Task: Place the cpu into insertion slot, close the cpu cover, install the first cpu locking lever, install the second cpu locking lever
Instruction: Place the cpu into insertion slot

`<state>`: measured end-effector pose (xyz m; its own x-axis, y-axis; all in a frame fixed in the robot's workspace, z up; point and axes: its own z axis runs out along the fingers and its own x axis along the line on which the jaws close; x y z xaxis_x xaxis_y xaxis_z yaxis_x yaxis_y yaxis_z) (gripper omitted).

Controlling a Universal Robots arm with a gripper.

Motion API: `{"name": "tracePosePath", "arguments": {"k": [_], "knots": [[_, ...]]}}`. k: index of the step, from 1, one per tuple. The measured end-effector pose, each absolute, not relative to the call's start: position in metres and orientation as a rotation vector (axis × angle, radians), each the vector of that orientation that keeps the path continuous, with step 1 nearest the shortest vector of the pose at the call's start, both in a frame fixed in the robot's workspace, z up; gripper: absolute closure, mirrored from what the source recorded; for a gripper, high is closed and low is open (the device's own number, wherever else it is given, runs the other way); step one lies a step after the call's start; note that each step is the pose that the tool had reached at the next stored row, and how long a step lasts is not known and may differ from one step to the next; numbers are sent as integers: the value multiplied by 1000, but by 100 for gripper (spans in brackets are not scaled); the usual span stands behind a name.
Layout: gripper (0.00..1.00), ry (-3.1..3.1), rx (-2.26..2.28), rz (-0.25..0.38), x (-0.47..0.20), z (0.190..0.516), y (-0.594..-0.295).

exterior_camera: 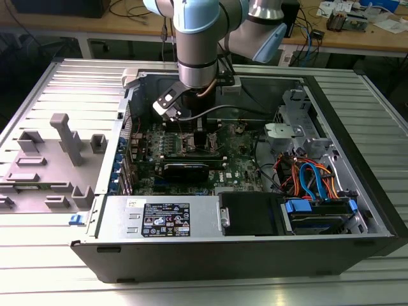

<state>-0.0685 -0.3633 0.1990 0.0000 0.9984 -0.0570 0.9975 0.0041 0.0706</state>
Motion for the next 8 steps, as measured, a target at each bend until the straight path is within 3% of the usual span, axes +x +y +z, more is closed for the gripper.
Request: {"name": "tracePosePath", "arguments": {"k": [8], "knots": [[46,2158,2157,15,-68,199,-363]]}}
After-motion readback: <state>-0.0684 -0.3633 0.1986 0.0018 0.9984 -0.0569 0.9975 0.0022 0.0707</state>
